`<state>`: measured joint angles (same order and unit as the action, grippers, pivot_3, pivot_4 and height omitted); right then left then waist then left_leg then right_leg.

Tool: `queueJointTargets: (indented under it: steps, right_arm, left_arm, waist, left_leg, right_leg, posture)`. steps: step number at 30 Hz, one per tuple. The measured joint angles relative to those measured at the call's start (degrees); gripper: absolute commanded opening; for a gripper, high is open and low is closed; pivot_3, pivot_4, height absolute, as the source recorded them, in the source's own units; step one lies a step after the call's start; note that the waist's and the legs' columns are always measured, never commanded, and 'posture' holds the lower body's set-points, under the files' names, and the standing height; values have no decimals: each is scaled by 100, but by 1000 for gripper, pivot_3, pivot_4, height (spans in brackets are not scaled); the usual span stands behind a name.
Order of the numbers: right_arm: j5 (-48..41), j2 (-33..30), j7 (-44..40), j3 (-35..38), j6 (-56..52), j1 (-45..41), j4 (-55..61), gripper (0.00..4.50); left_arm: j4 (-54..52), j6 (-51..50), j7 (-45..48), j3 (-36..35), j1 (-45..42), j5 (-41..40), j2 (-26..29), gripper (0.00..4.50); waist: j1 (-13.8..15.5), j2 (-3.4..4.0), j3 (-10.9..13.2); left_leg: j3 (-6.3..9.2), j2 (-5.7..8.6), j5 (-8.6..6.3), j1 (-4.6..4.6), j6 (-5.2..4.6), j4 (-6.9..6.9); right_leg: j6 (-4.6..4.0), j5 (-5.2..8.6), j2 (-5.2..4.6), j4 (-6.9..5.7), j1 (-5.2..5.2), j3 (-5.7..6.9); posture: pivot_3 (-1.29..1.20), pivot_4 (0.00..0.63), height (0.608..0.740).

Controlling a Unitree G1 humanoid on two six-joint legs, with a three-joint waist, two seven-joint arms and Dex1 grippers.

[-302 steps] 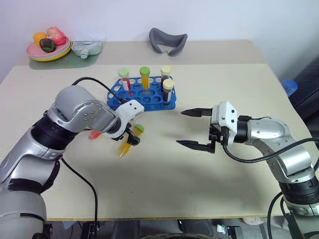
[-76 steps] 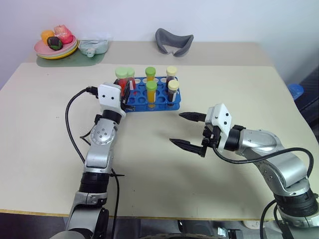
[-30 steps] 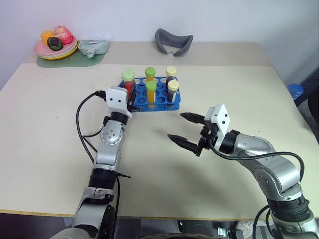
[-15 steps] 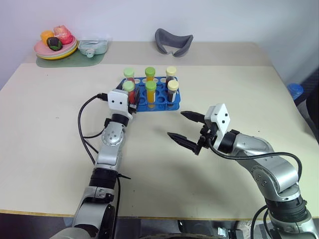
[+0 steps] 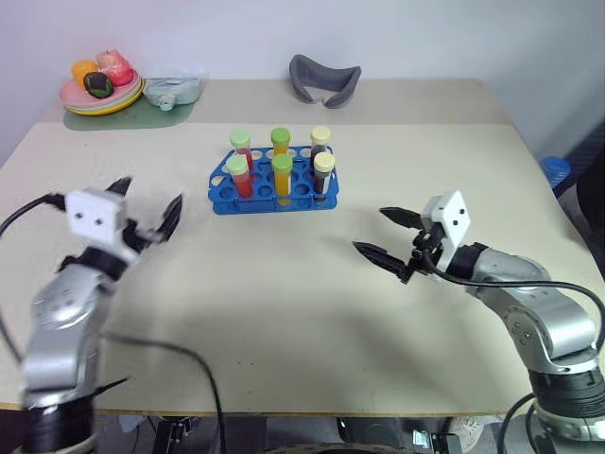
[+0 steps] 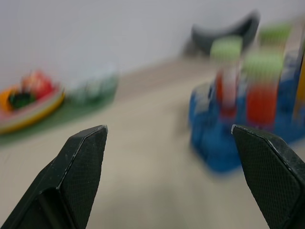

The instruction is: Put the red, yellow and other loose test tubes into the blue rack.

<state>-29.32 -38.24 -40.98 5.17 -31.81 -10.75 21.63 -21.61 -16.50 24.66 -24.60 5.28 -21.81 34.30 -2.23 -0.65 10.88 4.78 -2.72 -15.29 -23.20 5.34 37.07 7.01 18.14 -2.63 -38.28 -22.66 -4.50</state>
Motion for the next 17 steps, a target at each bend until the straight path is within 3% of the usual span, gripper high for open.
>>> queueJointTargets:
  steps: [7,17]
  right_arm:
    - [152,-418,-443,363,345,35,-776,4500]
    - [402,-461,-820,359,688,-211,-1425,4500]
  left_arm:
    - [-181,-115,601,-600,1440,-10,247,4264]
    - [-569,-110,266,-777,1546,14,-289,4264]
  waist:
    - [-24,-1,1]
    - [-31,-1,1]
  left_leg:
    - [-4,-2,-1,6,-1,-4]
    - [-6,-2,-3,20,-2,-4]
  right_leg:
    - [-1,1,1,6,6,-2]
    - [-1,0,1,9,20,-5]
  posture:
    - [0,150,740]
    - [0,150,740]
